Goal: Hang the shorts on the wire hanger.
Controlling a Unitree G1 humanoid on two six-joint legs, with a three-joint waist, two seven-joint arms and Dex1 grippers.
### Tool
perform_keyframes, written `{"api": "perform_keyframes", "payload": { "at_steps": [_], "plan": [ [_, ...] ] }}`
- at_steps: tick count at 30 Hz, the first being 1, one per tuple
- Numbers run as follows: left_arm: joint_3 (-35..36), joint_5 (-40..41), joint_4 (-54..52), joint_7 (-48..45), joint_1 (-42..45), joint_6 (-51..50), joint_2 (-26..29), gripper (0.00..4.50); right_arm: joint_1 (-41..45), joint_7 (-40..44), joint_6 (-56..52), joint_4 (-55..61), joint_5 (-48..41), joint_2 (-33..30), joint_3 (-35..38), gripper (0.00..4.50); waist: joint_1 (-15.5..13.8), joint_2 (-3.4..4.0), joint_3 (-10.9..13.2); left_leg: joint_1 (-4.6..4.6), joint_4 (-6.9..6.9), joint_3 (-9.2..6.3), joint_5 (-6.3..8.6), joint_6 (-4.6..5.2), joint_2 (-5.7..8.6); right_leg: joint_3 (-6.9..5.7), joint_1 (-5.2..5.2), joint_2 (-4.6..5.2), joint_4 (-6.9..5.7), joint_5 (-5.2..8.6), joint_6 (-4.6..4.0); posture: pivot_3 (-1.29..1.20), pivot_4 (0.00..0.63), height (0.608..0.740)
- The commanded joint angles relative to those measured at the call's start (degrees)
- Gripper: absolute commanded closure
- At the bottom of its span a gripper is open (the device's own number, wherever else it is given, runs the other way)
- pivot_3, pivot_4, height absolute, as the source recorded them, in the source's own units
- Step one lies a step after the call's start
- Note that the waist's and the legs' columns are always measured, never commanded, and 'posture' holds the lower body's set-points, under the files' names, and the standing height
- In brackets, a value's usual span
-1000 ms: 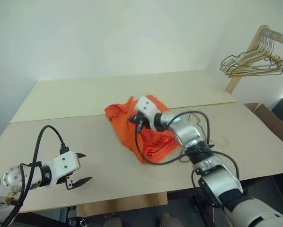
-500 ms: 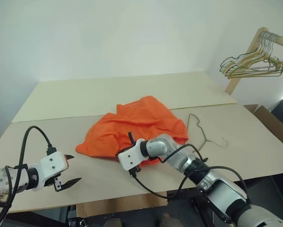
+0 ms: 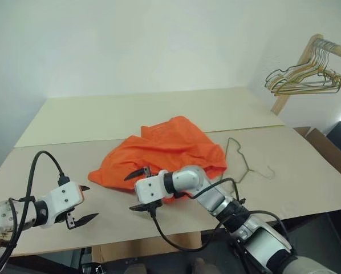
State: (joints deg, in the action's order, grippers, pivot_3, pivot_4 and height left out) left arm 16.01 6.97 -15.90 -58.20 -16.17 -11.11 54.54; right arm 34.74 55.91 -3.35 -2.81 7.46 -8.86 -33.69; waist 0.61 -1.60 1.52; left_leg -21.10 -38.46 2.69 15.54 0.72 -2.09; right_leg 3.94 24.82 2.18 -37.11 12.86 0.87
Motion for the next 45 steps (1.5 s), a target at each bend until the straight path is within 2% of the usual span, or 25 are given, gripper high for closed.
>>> {"api": "perform_keyframes", "payload": {
  "at_steps": [1, 3, 7, 10, 13, 15, 20, 23, 29, 34, 35, 38, 42, 45],
  "plan": [
    [0.47, 0.02, -0.6, 0.04, 0.69, 0.73, 0.83, 0.0, -1.77, 1.22, -5.18, 8.48, -0.41, -5.93, 3.78, 0.02, -0.14, 0.0, 0.0, 0.0, 0.0, 0.0, 0.0, 0.0, 0.0, -0.01, 0.0, 0.01, 0.01, 0.0, 0.0, 0.1, 0.0, 0.74],
    [0.54, 0.18, -0.77, -0.19, 0.45, 0.76, 0.84, 0.0, -3.06, 1.81, -6.12, 11.95, 2.3, -11.38, 3.68, 0.02, -0.83, -0.04, -0.02, 0.0, 0.0, 0.01, 0.0, 0.0, 0.07, -0.02, -0.06, 0.09, 0.06, 0.02, 0.04, 0.1, 0.0, 0.74],
    [-0.28, -0.13, -0.06, -0.43, 0.67, 1.29, 0.92, 0.0, -4.07, 1.28, -11.16, 16.01, 5.67, -17.0, 3.41, 0.02, -1.15, -0.05, -0.03, 0.02, -0.01, 0.09, 0.0, 0.0, 0.09, -0.03, -0.03, 0.12, 0.08, 0.05, 0.07, 0.08, 0.0, 0.74],
    [-1.42, -0.64, 1.12, -0.79, 1.82, 2.01, 1.25, 0.0, -3.6, 1.38, -10.13, 14.98, 9.93, -20.76, 2.07, 0.02, -1.01, -0.05, -0.03, 0.04, 0.0, 0.09, 0.0, 0.0, -0.06, -0.02, -0.01, -0.11, 0.05, 0.08, 0.0, 0.07, 0.0, 0.74],
    [-2.51, -0.79, 2.28, -1.07, 3.57, 2.54, 1.43, 0.0, -2.81, 4.21, -6.46, 14.45, 10.12, -23.54, 1.39, 0.02, -1.05, -0.05, -0.03, 0.05, -0.01, 0.09, 0.0, 0.0, -0.1, -0.02, -0.01, -0.17, 0.05, 0.08, -0.01, 0.07, 0.0, 0.74],
    [-2.97, -0.88, 2.85, -1.16, 4.34, 2.84, 1.53, 0.0, -2.34, 5.41, -4.67, 14.32, 10.34, -24.43, 0.81, 0.02, -1.03, -0.05, -0.03, 0.05, -0.01, 0.09, 0.0, 0.0, -0.09, -0.01, -0.02, -0.17, 0.06, 0.08, -0.01, 0.07, 0.0, 0.74],
    [-3.97, -1.25, 3.73, -1.12, 5.51, 3.4, 1.53, 0.0, -1.1, 5.36, -3.59, 11.57, 12.4, -21.23, -1.75, 0.02, -0.58, -0.07, -0.04, 0.04, -0.02, 0.1, 0.0, 0.0, -0.1, 0.01, -0.04, -0.17, 0.08, 0.08, -0.01, 0.06, 0.0, 0.74],
    [-3.98, -1.4, 3.52, -1.09, 5.19, 3.43, 1.38, 0.0, -0.45, 4.94, -3.25, 9.43, 13.8, -20.27, -2.27, 0.55, -0.59, -0.07, -0.04, 0.02, -0.02, 0.09, 0.0, 0.0, -0.08, 0.01, -0.04, -0.16, 0.08, 0.08, -0.02, 0.07, 0.0, 0.74],
    [-3.33, -1.4, 2.7, -0.77, 3.45, 3.36, 1.22, 0.0, 0.1, 5.74, -1.07, 7.24, 17.15, -21.97, -3.43, 2.56, -0.77, -0.07, -0.04, 0.02, -0.04, 0.09, 0.0, 0.0, -0.06, 0.0, -0.04, -0.11, 0.08, 0.08, -0.01, 0.08, 0.0, 0.74],
    [-3.11, -1.58, 2.44, -0.34, 2.29, 3.56, 1.23, 0.0, -0.73, 5.73, 0.3, 8.08, 16.34, -22.32, -2.5, 4.25, -0.85, -0.07, -0.04, 0.03, -0.04, 0.09, 0.0, 0.0, -0.07, 0.0, -0.04, -0.11, 0.08, 0.08, -0.01, 0.08, 0.0, 0.74],
    [-3.18, -1.68, 2.56, -0.26, 2.24, 3.66, 1.24, 0.0, -0.9, 5.48, 1.35, 8.43, 16.36, -22.66, -2.39, 4.48, -0.9, -0.07, -0.04, 0.03, -0.04, 0.09, 0.0, 0.0, -0.07, 0.0, -0.04, -0.11, 0.07, 0.08, -0.01, 0.08, 0.0, 0.74],
    [-3.28, -1.82, 2.71, -0.28, 2.18, 3.72, 1.33, 0.0, -2.73, 2.94, 8.08, 10.76, 16.14, -25.18, -0.97, 4.48, -1.14, -0.07, -0.04, 0.03, -0.04, 0.1, 0.0, 0.0, -0.06, 0.0, -0.04, -0.11, 0.07, 0.08, -0.01, 0.08, 0.0, 0.74],
    [-3.19, -1.61, 3.62, -0.83, 2.9, 4.28, 1.67, 0.0, -9.67, 0.45, 20.19, 16.01, 13.95, -33.44, 2.89, 4.48, -1.71, -0.08, -0.04, -0.01, -0.04, 0.08, 0.01, 0.0, 0.0, -0.01, -0.05, -0.04, 0.1, 0.13, 0.07, 0.07, 0.0, 0.74],
    [-3.48, -1.48, 5.08, -1.54, 3.92, 5.14, 2.09, 0.0, -13.9, -3.51, 30.99, 14.01, 15.22, -39.79, 5.32, 4.48, -1.66, -0.1, -0.04, 0.0, -0.04, 0.12, 0.02, 0.01, 0.06, 0.0, -0.09, 0.05, 0.14, 0.16, 0.11, 0.05, 0.0, 0.74]
  ]
}}
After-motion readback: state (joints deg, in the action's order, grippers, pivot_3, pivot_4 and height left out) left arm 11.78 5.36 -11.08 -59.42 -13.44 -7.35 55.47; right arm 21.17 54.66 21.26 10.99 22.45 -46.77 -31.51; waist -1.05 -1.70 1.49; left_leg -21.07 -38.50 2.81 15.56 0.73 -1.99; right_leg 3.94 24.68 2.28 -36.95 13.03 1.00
